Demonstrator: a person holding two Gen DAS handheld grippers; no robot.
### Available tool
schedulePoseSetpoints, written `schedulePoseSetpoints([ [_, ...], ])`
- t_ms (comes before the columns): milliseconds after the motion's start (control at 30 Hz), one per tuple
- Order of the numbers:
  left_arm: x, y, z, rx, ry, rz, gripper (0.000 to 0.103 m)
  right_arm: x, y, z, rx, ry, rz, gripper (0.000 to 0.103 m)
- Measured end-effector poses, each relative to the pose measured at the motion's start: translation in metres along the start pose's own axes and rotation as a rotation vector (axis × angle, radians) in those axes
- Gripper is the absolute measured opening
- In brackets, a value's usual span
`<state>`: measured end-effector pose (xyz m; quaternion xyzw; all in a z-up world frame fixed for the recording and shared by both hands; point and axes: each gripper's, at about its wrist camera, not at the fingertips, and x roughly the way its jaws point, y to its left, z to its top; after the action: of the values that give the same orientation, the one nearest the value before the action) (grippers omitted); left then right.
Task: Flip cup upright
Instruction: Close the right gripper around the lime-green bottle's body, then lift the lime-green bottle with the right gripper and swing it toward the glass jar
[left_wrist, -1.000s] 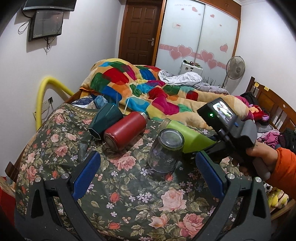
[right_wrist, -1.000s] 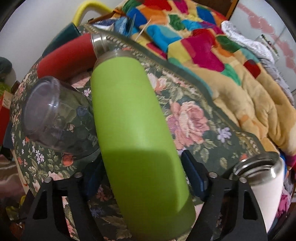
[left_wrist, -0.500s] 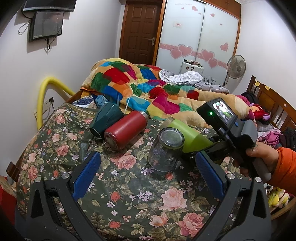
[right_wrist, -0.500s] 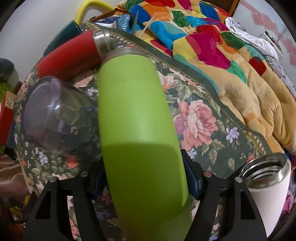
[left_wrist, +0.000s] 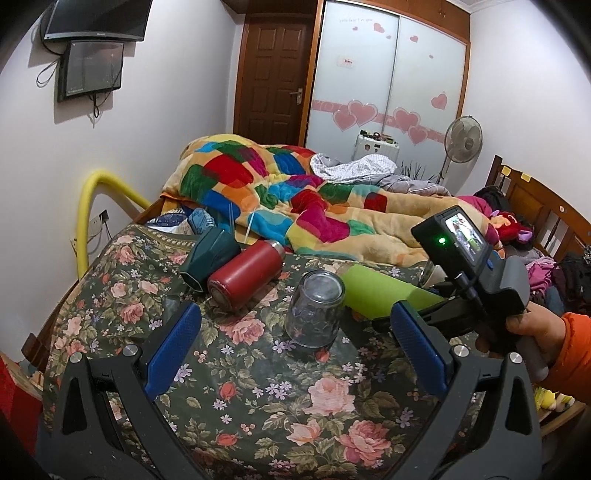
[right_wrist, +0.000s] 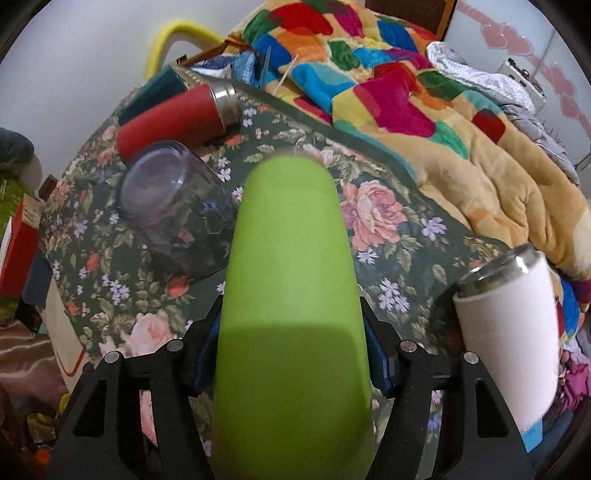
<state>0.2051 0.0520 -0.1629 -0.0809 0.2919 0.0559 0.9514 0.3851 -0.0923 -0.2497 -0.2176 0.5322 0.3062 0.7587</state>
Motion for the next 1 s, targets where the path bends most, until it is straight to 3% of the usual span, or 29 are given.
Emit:
schedulePoseSetpoints([
  [700, -0.078, -0.008, 0.008, 0.018, -0.105, 0.035, 0.103, -0.122, 0.033, -0.035, -0.005, -0.27, 0.008, 0.062],
  [1000, -0.091, 0.009, 0.005, -0.01, -0.102, 0.061, 0.103, -0.132, 0.072, -0.047, -0.079, -0.339, 0.088, 0.062],
])
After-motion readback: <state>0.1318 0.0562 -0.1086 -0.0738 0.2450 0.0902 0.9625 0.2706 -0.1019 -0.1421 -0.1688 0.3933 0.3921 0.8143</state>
